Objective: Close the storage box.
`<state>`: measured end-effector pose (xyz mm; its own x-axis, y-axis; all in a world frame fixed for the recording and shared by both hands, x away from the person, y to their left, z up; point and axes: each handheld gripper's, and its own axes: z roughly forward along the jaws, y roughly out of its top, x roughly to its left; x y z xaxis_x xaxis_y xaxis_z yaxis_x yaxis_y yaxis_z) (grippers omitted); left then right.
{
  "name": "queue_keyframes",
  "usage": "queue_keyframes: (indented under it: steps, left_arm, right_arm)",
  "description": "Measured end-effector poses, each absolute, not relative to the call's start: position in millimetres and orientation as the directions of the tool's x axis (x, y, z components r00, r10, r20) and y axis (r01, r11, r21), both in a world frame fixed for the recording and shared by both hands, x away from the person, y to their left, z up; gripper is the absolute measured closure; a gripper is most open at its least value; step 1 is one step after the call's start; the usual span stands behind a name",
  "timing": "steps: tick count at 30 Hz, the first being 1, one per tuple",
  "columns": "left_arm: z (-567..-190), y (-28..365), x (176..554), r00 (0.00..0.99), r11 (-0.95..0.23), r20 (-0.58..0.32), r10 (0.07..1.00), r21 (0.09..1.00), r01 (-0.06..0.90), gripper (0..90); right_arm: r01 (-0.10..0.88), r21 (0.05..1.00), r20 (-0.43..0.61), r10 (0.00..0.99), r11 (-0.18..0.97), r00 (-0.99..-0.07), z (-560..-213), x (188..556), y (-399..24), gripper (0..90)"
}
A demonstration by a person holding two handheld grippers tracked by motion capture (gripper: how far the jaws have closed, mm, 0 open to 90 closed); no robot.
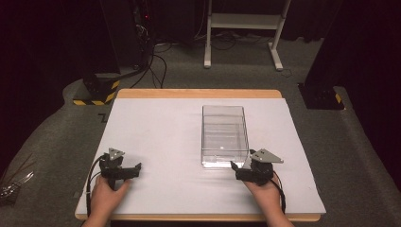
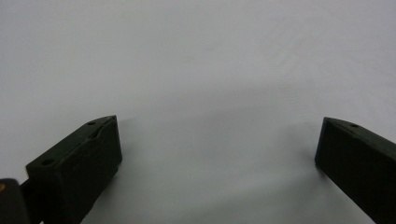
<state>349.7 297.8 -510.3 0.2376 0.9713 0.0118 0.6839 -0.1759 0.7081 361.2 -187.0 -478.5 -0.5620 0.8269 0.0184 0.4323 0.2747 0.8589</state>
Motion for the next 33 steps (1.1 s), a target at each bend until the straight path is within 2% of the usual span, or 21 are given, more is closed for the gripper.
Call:
queue_keyframes:
  steps: [25, 33]
  left_arm:
    - [-510.3, 297.8, 349.6, 0.237, -0.176, 0.013, 0.971, 0.708, 0.684, 0.7]
    - [-510.3, 297.8, 349.6, 0.237, -0.176, 0.013, 0.971, 0.708, 0.684, 0.7]
  right_arm:
    - [0.464, 0.855, 0.037, 0.865, 0.231, -0.500, -482.7, 394.9, -179.2, 9.9]
    - [0.467, 0.853, 0.044, 0.859, 0.233, -0.509, -482.7, 396.6, -176.5, 9.9]
